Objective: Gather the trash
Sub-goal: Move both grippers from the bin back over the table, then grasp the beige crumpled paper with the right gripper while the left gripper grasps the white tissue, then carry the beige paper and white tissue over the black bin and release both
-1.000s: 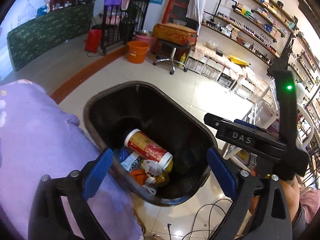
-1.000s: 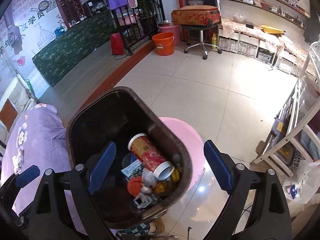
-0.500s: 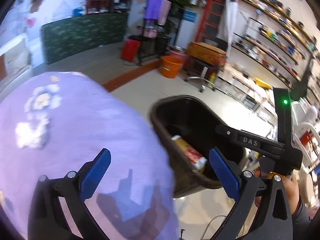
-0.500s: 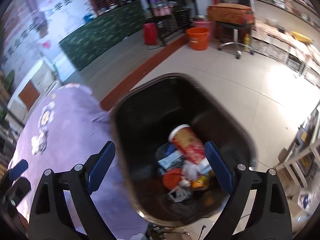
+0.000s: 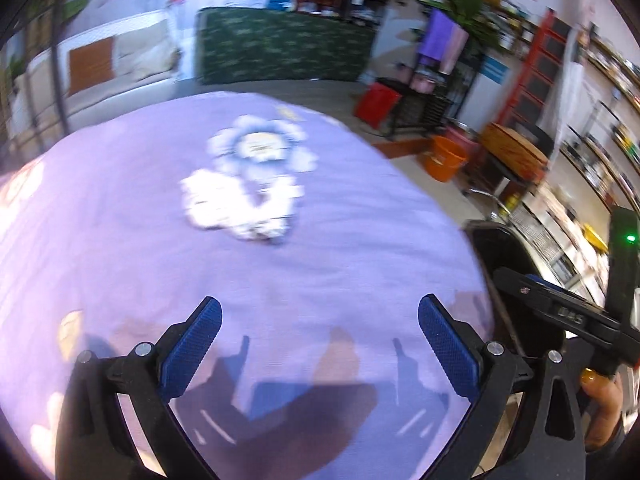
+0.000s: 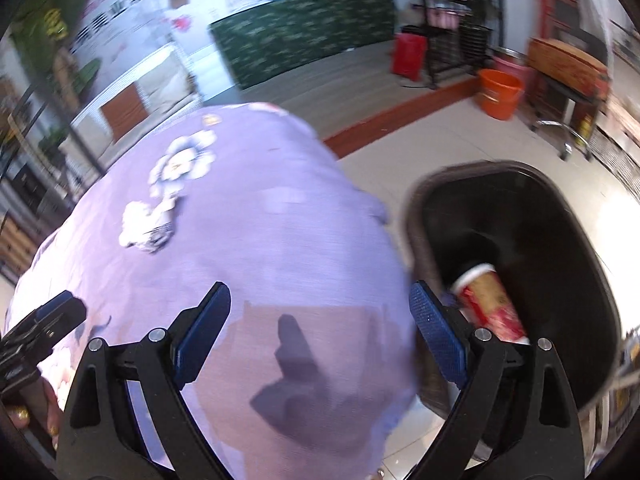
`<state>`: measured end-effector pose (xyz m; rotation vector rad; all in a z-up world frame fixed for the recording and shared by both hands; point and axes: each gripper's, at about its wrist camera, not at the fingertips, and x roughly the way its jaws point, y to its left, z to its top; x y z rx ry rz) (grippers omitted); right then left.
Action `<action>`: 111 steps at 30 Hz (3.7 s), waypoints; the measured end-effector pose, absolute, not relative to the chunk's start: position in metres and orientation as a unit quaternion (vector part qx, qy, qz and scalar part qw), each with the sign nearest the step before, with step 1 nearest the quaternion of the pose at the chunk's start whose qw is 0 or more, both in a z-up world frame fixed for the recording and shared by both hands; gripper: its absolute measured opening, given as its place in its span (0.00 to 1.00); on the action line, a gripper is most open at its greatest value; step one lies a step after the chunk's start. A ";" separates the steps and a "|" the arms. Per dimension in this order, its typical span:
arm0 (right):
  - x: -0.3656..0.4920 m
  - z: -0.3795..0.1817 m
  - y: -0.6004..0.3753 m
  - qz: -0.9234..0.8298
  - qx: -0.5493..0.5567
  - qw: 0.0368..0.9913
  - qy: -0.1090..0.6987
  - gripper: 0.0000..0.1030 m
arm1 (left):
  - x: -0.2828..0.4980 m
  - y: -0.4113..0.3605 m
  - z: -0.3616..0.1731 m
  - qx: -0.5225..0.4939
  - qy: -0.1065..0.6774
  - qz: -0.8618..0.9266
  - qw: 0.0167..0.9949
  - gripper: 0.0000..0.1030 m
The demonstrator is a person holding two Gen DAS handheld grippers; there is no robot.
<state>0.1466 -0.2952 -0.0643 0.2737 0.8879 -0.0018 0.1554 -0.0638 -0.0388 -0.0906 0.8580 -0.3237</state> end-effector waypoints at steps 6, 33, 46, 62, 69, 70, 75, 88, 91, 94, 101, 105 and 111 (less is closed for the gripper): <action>0.177 -0.062 -0.244 0.062 0.108 0.888 0.443 0.87 | 0.166 -0.006 -0.048 -0.067 0.423 -0.098 0.898 0.94; 0.303 -0.100 -0.145 0.138 0.138 0.830 0.522 0.33 | 0.197 0.043 -0.061 -0.106 0.448 -0.093 0.883 0.94; 0.263 -0.045 -0.190 0.096 0.109 0.888 0.437 0.32 | 0.246 0.006 -0.060 -0.101 0.461 -0.125 0.873 0.92; 0.226 -0.053 -0.238 0.055 0.135 0.888 0.437 0.33 | 0.297 -0.069 -0.086 0.013 0.502 -0.078 0.861 0.70; 0.219 -0.057 -0.248 0.050 0.148 0.885 0.438 0.32 | 0.288 -0.053 -0.085 -0.010 0.498 -0.066 0.865 0.40; 0.218 -0.056 -0.248 0.051 0.149 0.886 0.437 0.32 | 0.286 -0.052 -0.084 -0.016 0.496 -0.067 0.866 0.39; 0.210 -0.052 -0.250 0.052 0.150 0.889 0.429 0.32 | 0.268 -0.049 -0.069 -0.028 0.472 -0.074 0.878 0.18; 0.179 -0.043 -0.261 0.049 0.156 0.895 0.415 0.32 | 0.216 -0.035 -0.043 -0.087 0.431 -0.105 0.892 0.14; 0.171 -0.041 -0.265 0.046 0.158 0.896 0.412 0.32 | 0.199 -0.032 -0.035 -0.097 0.417 -0.113 0.897 0.14; 0.162 -0.043 -0.270 0.044 0.161 0.896 0.411 0.32 | 0.183 -0.026 -0.030 -0.110 0.410 -0.122 0.897 0.14; 0.141 -0.045 -0.282 0.034 0.165 0.897 0.408 0.32 | 0.153 -0.036 -0.020 -0.121 0.394 -0.148 0.899 0.14; 0.126 -0.045 -0.297 0.021 0.169 0.899 0.403 0.32 | 0.141 -0.054 -0.010 -0.116 0.381 -0.175 0.901 0.14; 0.098 -0.046 -0.326 -0.011 0.180 0.900 0.396 0.32 | 0.124 -0.089 0.003 -0.095 0.360 -0.223 0.901 0.14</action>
